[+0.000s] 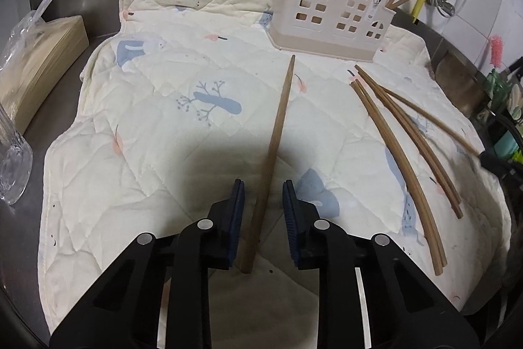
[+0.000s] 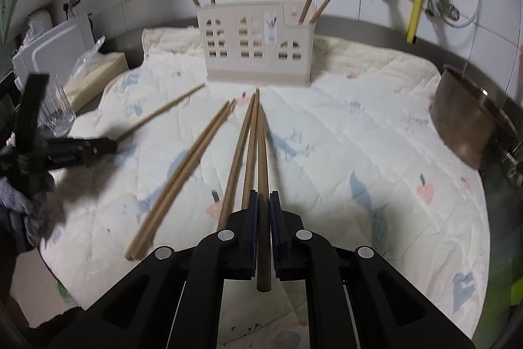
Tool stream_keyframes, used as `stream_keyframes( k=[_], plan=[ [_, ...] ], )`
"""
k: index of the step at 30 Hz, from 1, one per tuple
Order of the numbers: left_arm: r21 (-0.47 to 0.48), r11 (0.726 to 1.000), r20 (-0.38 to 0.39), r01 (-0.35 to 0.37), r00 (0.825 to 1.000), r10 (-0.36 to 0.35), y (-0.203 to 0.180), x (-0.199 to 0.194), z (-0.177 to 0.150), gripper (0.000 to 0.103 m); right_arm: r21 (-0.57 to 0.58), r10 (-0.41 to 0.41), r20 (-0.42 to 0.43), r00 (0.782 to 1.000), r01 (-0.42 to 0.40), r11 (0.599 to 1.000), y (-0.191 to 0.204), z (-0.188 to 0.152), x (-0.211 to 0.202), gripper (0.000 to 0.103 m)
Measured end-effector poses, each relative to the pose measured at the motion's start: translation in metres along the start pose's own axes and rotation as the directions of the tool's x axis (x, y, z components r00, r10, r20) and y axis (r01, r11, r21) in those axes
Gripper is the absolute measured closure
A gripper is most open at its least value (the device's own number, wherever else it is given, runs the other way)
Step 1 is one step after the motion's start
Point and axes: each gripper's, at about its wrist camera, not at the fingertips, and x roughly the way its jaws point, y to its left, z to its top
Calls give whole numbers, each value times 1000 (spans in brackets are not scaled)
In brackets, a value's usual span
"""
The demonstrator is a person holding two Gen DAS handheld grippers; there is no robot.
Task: Organize utensils
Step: 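Close the left tool on another wooden chopstick while the right tool holds its own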
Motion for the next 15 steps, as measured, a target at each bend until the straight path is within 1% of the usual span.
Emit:
stream_keyframes(
  k=[1, 3, 5, 8, 11, 15],
  plan=[
    [5, 1000, -2, -10, 1000, 10, -1, 1, 0, 83, -1, 1, 10, 1000, -1, 1000, 0, 3, -2, 96],
    [14, 1000, -1, -23, 1000, 23, -2, 1, 1, 93, -1, 5, 34, 999, -5, 1000, 0, 11, -8, 96],
    [11, 1000, 1, -19, 1000, 19, -2, 0, 2, 94, 6, 11, 65, 998, -11, 1000, -1, 22, -13, 96],
    [5, 1000, 25, 0, 1000, 0, -3, -9, 5, 97, 4, 9, 105, 994, -9, 1000, -1, 37, -21, 96],
    [13, 1000, 57, 18, 998, -18, -6, -23, 11, 97, -4, 7, 137, 990, -6, 1000, -2, 54, -28, 96],
    [37, 998, 121, 44, 991, -48, -12, -51, 27, 98, -13, 5, 165, 986, -3, 1000, -4, 75, -32, 96]
  ],
)
